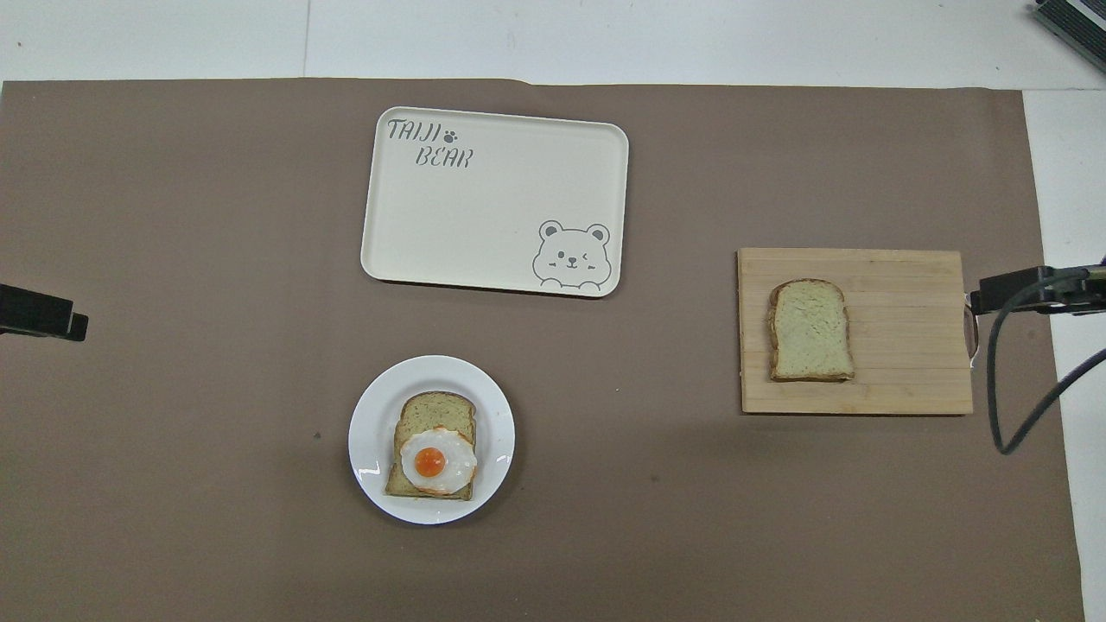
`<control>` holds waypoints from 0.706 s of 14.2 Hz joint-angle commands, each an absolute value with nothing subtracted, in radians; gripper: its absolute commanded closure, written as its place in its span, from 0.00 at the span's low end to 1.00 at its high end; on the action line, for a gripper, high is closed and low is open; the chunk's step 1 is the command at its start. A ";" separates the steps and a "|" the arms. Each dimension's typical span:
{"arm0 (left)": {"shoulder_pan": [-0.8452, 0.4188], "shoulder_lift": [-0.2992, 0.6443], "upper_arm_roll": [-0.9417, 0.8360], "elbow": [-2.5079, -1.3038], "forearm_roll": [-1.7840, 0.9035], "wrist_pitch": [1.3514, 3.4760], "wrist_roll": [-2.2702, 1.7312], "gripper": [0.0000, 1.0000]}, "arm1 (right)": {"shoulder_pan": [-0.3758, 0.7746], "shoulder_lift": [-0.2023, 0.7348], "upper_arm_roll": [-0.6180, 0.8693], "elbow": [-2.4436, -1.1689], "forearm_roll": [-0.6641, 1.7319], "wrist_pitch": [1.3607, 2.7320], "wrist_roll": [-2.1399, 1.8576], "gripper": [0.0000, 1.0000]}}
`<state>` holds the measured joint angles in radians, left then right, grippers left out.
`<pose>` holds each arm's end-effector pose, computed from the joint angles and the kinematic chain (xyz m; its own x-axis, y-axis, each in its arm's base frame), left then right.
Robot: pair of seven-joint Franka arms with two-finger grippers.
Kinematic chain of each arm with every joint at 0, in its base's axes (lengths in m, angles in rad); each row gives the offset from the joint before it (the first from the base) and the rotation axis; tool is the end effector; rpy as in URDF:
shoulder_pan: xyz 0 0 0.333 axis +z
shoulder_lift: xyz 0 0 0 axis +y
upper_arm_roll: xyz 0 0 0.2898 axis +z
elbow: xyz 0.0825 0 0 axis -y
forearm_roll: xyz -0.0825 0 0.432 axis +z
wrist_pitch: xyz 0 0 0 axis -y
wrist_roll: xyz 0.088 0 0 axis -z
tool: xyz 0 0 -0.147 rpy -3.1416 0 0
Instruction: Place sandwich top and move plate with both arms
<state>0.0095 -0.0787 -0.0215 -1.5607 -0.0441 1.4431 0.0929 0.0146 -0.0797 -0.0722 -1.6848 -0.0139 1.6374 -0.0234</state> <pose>0.5645 -0.0141 0.5987 0.9933 -0.1101 -0.0347 -0.1084 -0.9931 0.0456 0.5853 -0.0368 0.5519 0.9989 -0.0332 0.0319 -0.0335 -0.9994 0.0089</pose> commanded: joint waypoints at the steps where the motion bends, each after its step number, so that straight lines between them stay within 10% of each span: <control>1: 0.017 -0.098 -0.026 -1.572 -0.035 1.433 0.092 0.00 | -0.006 -0.089 -0.064 -1.729 -0.009 1.687 -0.055 0.00; 10: 0.017 -0.098 -0.026 -1.572 -0.035 1.433 0.092 0.00 | -0.003 0.055 -0.064 -1.753 -0.009 1.884 -0.086 0.00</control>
<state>0.0095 -0.0787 -0.0215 -1.5607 -0.0441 1.4431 0.0929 0.0114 0.0508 -0.0723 -1.7404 -0.0139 1.8530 -0.0502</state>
